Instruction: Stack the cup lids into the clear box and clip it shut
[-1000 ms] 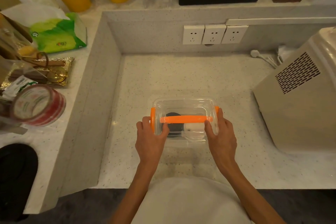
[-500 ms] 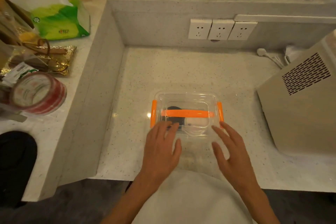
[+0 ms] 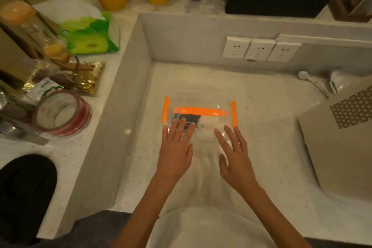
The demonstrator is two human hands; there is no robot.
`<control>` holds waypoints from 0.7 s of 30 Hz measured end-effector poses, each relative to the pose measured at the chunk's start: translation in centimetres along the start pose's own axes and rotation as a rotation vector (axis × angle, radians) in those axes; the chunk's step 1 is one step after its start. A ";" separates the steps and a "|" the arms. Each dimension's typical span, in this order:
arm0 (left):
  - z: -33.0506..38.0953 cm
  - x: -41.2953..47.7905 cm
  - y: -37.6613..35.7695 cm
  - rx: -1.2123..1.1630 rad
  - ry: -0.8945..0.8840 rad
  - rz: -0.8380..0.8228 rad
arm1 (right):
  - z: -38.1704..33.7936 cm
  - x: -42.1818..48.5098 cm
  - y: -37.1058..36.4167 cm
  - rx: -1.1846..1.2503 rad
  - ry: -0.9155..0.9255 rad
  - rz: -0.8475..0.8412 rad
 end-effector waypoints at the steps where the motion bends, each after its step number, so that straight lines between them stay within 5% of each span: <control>1: -0.8 1.7 0.5 -0.001 0.008 0.008 | -0.1 2.0 -0.1 -0.003 0.005 0.006; 11: -8.0 18.8 8.0 0.120 0.124 -0.186 | -2.5 21.0 1.5 -0.145 -0.098 -0.036; 17: -9.1 22.0 9.6 0.152 0.137 -0.274 | -2.9 23.8 2.3 -0.145 -0.137 -0.084; 21: -8.5 21.5 12.2 -0.092 0.149 -0.377 | -3.6 25.0 4.1 -0.107 -0.109 -0.234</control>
Point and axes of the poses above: each hand's wrist, its own x-axis towards the middle knuckle, its own y-axis out of the back of the hand, z = x × y, the point moved 2 cm from there along x, towards the middle knuckle, and after that the axes turned 12 degrees about -z, right-handed, at the moved point
